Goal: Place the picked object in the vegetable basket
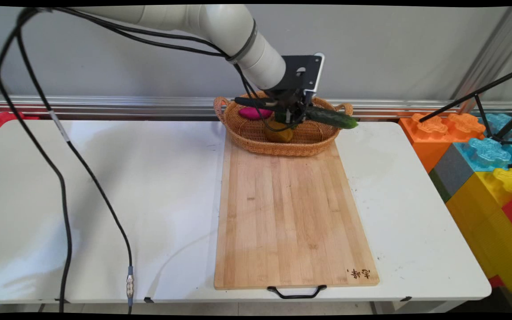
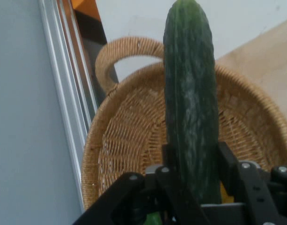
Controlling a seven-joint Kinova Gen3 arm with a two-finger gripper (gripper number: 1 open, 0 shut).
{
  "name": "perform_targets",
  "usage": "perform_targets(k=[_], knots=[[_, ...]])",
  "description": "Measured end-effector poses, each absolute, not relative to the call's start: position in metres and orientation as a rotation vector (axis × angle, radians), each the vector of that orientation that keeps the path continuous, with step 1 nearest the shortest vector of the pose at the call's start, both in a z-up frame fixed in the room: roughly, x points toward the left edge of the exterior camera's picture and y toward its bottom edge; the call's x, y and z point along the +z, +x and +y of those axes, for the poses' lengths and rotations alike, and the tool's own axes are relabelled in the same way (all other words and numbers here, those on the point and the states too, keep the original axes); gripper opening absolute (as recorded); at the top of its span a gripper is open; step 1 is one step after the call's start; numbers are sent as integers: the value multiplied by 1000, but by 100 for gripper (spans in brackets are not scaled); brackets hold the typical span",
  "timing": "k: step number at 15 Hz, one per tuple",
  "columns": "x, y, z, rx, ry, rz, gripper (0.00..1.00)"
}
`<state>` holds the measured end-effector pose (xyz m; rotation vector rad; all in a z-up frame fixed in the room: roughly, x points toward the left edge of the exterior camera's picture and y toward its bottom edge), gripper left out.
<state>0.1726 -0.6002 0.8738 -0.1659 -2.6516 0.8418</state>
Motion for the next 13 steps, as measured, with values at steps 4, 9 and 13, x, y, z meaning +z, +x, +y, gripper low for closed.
perform_targets(k=[4, 9, 13], knots=[[859, 181, -618, 841, -184, -2668, 0], [842, 186, -631, 805, -203, -2674, 100], [837, 187, -633, 782, -197, -2675, 100]])
